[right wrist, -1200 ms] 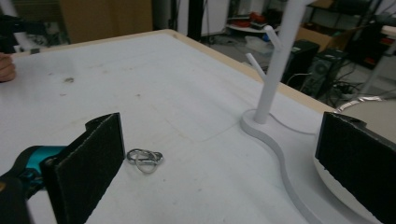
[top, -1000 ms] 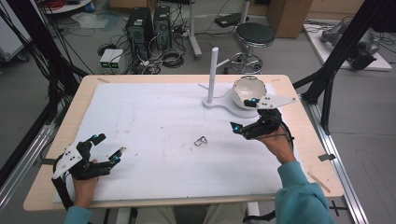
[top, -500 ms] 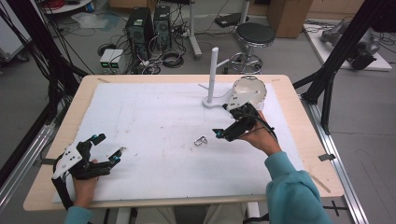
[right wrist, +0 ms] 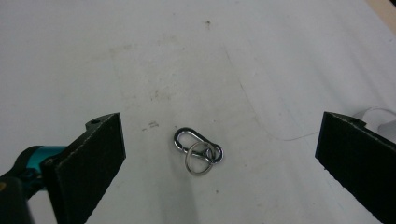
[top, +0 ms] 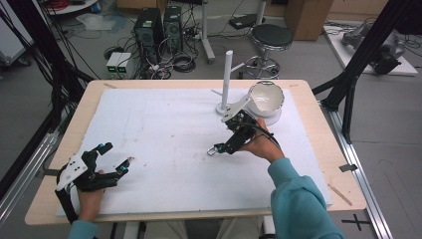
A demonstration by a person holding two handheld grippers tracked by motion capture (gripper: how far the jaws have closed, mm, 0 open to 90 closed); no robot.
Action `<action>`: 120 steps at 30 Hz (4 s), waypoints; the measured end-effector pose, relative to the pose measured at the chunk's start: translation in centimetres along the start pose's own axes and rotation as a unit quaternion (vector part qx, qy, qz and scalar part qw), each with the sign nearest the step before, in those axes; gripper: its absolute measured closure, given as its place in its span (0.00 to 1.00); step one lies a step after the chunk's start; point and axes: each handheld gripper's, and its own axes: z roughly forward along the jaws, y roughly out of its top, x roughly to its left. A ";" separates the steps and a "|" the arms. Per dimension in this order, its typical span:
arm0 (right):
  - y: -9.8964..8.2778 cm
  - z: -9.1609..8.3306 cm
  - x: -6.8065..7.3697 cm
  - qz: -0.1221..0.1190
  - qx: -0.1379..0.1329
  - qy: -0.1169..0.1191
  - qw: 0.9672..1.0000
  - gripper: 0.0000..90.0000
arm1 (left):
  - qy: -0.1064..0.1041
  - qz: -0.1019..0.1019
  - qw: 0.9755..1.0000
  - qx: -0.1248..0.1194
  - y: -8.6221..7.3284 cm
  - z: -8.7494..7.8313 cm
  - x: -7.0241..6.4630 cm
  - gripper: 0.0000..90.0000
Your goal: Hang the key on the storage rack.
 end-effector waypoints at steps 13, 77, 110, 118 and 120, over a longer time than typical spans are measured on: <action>-0.6 2.4 0.2 0.011 0.058 0.013 0.998 0.02 | 0.000 0.001 1.000 0.001 0.0 0.0 0.0 0.14; -0.6 5.7 0.8 -0.020 0.169 -0.002 0.985 0.63 | 0.000 0.002 1.000 0.000 0.0 0.0 0.0 0.14; -0.6 5.2 0.4 -0.015 0.159 -0.014 0.987 0.94 | 0.000 0.003 1.000 0.001 0.0 0.0 0.0 0.14; -0.6 5.2 0.4 -0.014 0.155 -0.012 0.988 0.97 | 0.000 0.003 1.000 0.000 0.0 0.0 0.0 0.14; -0.5 5.1 0.4 -0.011 0.155 -0.013 0.988 0.98 | 0.000 0.003 1.000 0.001 0.0 0.0 0.0 0.14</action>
